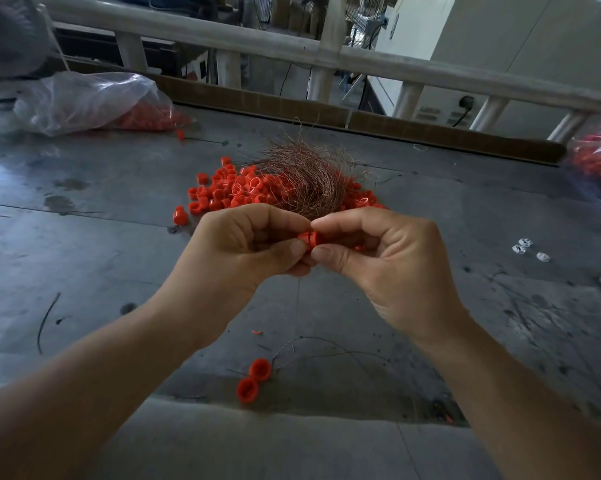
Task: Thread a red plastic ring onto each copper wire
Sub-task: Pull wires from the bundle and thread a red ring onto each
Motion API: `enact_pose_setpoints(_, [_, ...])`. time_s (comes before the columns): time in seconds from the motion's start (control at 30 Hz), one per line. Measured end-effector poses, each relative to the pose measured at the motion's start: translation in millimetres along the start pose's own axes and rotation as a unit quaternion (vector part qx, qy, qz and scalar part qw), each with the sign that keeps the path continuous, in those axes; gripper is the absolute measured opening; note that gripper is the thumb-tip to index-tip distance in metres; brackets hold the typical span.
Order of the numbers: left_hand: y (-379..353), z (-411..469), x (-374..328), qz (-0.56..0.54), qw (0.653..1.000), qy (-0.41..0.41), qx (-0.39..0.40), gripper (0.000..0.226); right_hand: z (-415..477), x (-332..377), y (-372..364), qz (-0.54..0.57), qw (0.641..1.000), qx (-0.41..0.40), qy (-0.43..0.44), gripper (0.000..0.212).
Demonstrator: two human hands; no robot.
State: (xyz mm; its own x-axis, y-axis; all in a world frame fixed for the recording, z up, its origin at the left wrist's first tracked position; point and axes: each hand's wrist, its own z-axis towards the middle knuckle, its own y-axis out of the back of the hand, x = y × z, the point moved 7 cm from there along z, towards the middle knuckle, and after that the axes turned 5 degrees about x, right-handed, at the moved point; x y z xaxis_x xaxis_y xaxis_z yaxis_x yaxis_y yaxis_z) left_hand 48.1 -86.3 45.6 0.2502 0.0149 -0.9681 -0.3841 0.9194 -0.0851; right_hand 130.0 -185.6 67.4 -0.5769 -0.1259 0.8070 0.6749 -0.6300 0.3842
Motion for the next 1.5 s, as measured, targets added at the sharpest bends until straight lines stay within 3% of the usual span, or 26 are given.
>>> enact_pose_setpoints(0.5, [-1,-2,1,-0.003,0.999,0.011,0.035,0.019,-3,10,0,-0.083,0.995,-0.005,0.052,0.026])
enact_pose_setpoints(0.93, [-1,-5,-5,0.062,0.997,-0.017,0.034,0.02,-7,23,-1,-0.114,0.991,0.0,0.071,0.021])
enact_pose_setpoints(1.1, [2,-5,-2,0.007,0.999,0.014,0.047,0.021,-6,23,-1,-0.104,0.992,-0.005,0.077,0.021])
enact_pose_setpoints(1.33, [-1,-5,2,-0.029,0.995,0.049,0.082,0.029,-3,17,-2,-0.033,0.998,0.029,0.048,0.02])
enact_pose_setpoints(1.43, [-5,-7,1,-0.059,0.985,0.069,0.147,0.028,-3,13,-6,0.012,0.997,0.081,0.012,0.025])
enact_pose_setpoints(1.5, [-5,-8,3,-0.075,0.979,0.084,0.172,0.035,-2,15,-12,-0.03,0.991,0.13,0.015,0.033])
